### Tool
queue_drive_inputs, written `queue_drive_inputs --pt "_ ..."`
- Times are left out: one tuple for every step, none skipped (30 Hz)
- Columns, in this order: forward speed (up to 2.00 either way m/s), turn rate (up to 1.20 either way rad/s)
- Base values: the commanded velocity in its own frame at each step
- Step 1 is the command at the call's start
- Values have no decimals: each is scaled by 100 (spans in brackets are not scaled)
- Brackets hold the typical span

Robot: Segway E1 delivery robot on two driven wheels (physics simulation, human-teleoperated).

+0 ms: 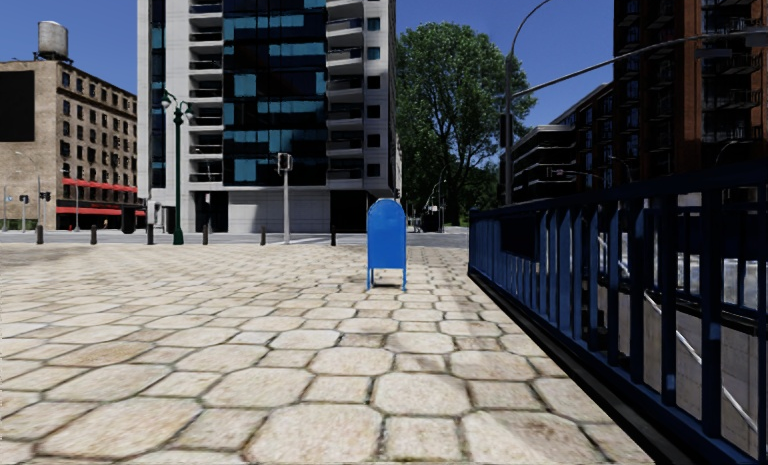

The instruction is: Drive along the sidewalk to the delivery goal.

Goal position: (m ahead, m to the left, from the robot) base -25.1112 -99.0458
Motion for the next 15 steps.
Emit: queue_drive_inputs --pt "200 0" --pt "200 0" --pt "200 0" --pt "200 29" --pt "200 29" --pt "200 50" --pt "200 61" --pt "200 64" --pt "200 65" --pt "200 65" --pt "200 65" --pt "200 65" --pt "200 65" --pt "200 65" --pt "200 65"
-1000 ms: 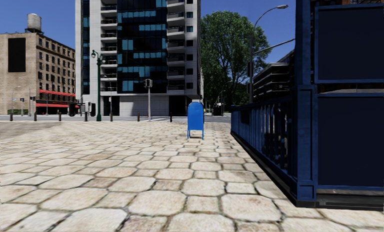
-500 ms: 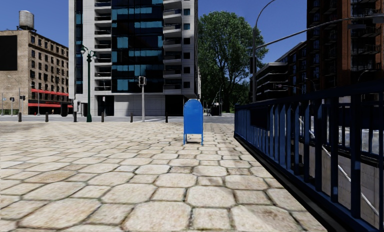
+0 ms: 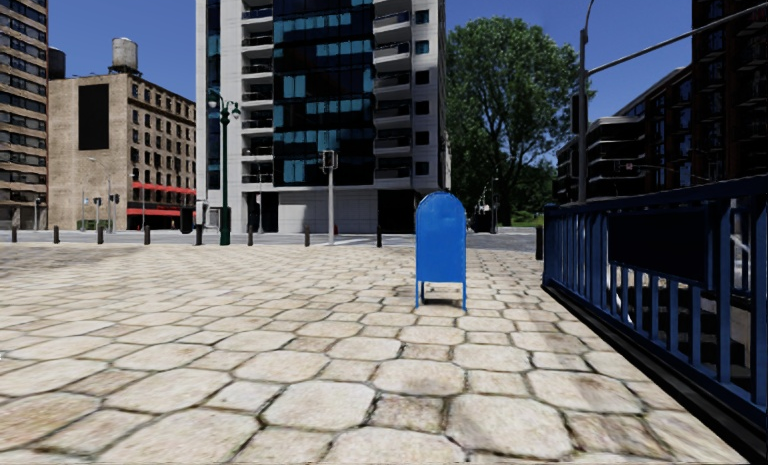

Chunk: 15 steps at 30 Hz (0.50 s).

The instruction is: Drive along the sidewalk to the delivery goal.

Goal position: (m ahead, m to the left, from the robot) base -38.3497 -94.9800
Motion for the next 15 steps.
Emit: queue_drive_inputs --pt "200 65" --pt "200 64" --pt "200 61" --pt "200 60" --pt "200 57" --pt "200 57" --pt "200 55" --pt "200 43" --pt "200 26" --pt "200 21" --pt "200 21" --pt "200 20" --pt "200 20" --pt "200 20" --pt "200 20"
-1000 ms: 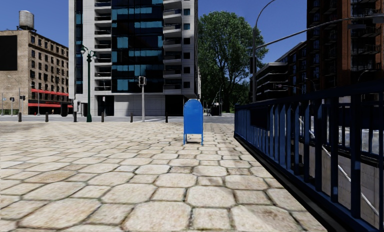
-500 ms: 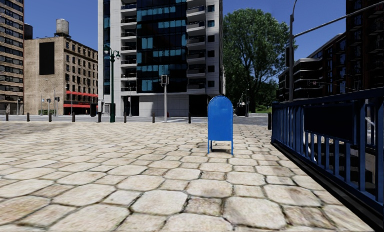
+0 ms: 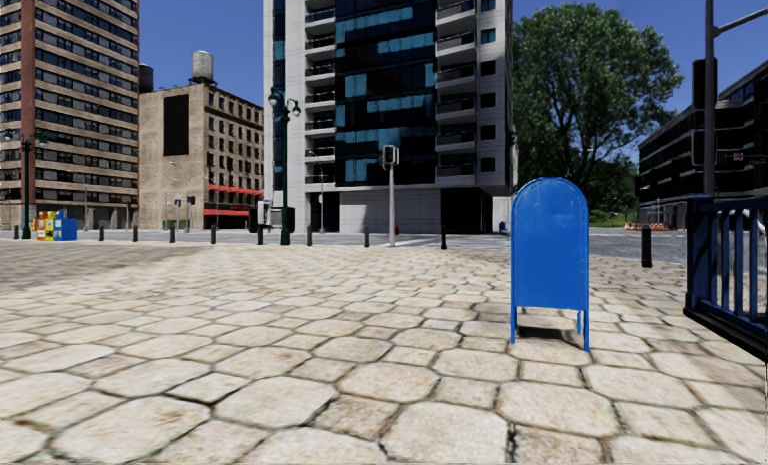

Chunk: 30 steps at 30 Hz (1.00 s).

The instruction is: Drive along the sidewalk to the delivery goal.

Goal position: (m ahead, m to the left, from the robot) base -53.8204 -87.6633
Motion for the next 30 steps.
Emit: queue_drive_inputs --pt "200 17" --pt "200 15" --pt "200 15" --pt "200 5" --pt "200 5" --pt "200 0" --pt "200 0" --pt "200 0" --pt "200 0" --pt "200 0" --pt "200 0" --pt "200 0" --pt "200 0" --pt "200 0" --pt "200 0" --pt "200 0" --pt "200 0" --pt "200 0" --pt "200 0" --pt "200 0" --pt "200 0" --pt "200 0" --pt "200 0" --pt "200 0" --pt "200 0" --pt "200 0" --pt "200 0" --pt "200 0" --pt "200 0" --pt "200 0"
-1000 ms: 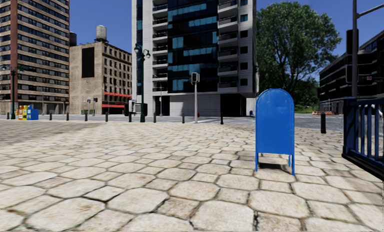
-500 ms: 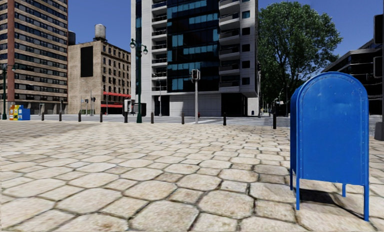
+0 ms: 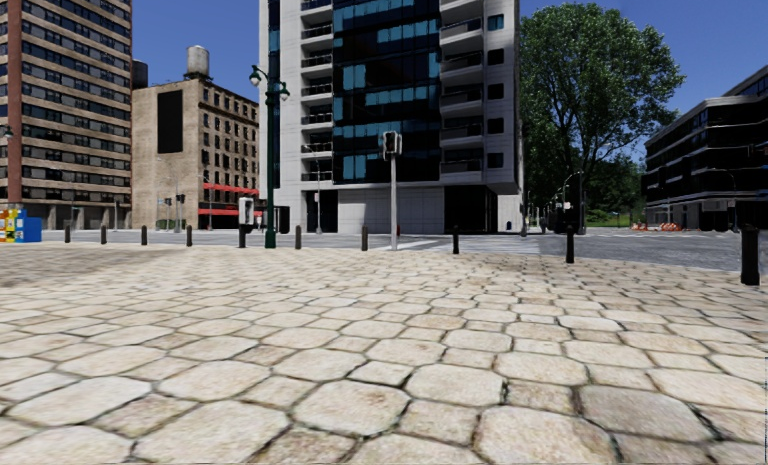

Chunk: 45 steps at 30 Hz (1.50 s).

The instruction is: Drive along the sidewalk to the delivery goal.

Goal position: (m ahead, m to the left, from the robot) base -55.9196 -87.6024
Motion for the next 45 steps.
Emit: queue_drive_inputs --pt "200 -9" --pt "200 -23" --pt "200 -36" --pt "200 -52" --pt "200 -52" --pt "196 -69" --pt "190 -78" --pt "182 -80" --pt "178 -81" --pt "178 -81" --pt "176 -81" --pt "174 -81" --pt "174 -81" --pt "174 -81" --pt "174 -81" --pt "173 -81" --pt "173 -81" --pt "173 -81" --pt "173 -81" --pt "173 -81" --pt "173 -81" --pt "174 -81" --pt "175 -81" --pt "175 -81" --pt "179 -81" --pt "182 -81" --pt "184 -81" --pt "185 -81" --pt "185 -81" --pt "185 -81" --pt "185 -81" --pt "185 -81" --pt "185 -81" --pt "185 -81" --pt "185 -81" --pt "186 -81" --pt "187 -81" --pt "188 -81" --pt "188 -81" --pt "188 -81" --pt "189 -81" --pt "189 -81" --pt "189 -81" --pt "189 -81" --pt "189 -81"
